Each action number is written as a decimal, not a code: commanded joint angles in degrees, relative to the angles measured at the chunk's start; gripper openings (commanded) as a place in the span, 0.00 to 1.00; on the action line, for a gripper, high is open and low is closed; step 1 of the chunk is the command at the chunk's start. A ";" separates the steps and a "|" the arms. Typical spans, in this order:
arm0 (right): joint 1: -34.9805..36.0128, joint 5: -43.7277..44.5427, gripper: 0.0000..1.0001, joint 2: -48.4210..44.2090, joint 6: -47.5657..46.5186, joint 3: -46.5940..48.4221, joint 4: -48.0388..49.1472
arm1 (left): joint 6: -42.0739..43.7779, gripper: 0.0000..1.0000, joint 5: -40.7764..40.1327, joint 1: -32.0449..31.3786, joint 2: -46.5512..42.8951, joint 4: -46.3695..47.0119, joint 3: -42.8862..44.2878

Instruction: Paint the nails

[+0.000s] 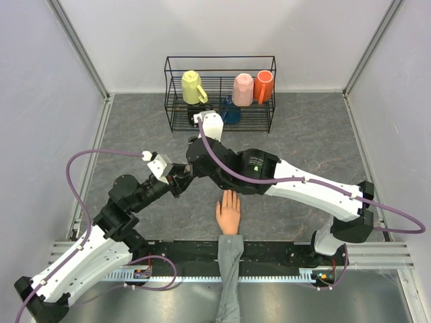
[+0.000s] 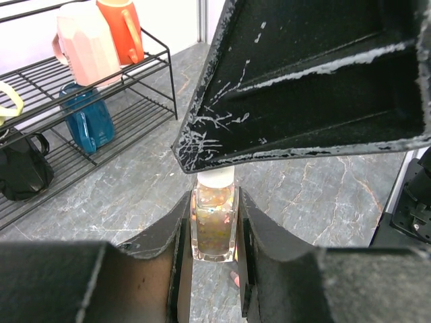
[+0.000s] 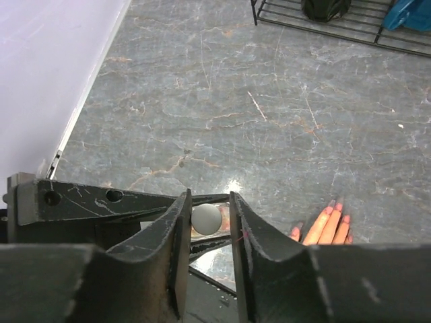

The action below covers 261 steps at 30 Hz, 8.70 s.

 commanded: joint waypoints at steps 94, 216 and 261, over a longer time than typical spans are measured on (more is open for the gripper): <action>-14.32 -74.55 0.00 -18.58 -42.23 -29.99 19.23 | -7.15 0.02 45.19 0.22 1.34 -7.28 12.46; -8.17 -66.98 0.00 -18.76 -40.55 -16.27 13.16 | -15.03 0.02 62.19 0.30 6.95 4.04 14.21; -8.35 -38.43 0.48 -13.40 -19.46 -3.62 1.56 | 0.42 0.02 20.99 0.30 6.70 -17.40 18.26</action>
